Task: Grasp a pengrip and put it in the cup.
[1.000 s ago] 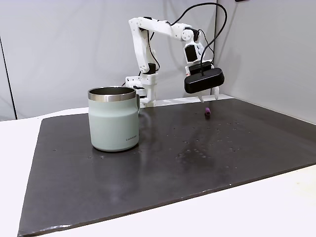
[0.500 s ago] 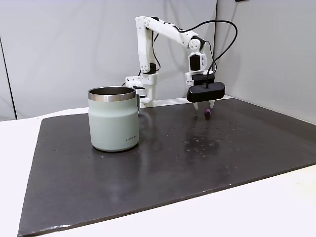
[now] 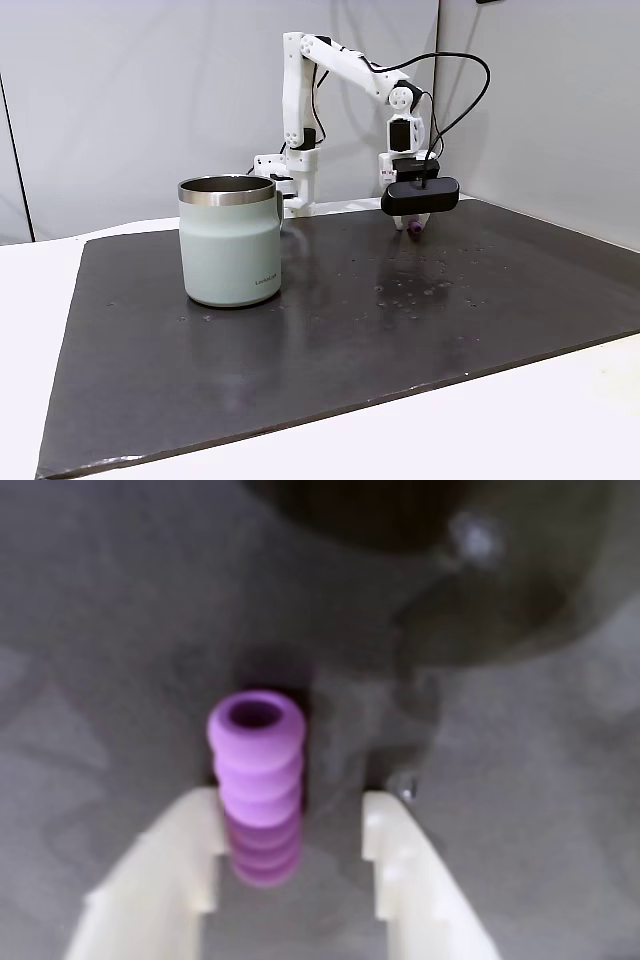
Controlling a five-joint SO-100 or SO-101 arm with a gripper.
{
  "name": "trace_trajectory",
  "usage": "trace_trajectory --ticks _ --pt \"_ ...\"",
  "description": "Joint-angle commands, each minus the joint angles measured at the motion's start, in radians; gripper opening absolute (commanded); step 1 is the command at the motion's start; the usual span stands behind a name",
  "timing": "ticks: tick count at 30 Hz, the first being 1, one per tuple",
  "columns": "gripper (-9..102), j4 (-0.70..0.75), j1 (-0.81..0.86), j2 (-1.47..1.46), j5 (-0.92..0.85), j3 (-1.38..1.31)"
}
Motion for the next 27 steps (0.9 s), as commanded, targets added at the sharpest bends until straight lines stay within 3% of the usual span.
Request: trace_trajectory --ticks 1,4,8,14,21,27 --pt "6 -0.026 0.026 -0.008 -0.008 -0.06" --pt "0 -0.026 0.028 -0.011 -0.005 -0.063" --pt "0 -0.003 0.035 0.009 0.0 -0.066" --pt "0 0.221 0.129 0.144 -0.025 -0.193" --pt "0 0.534 0.42 0.276 -0.201 -0.402" --pt "0 0.644 0.764 0.354 -0.408 -0.491"
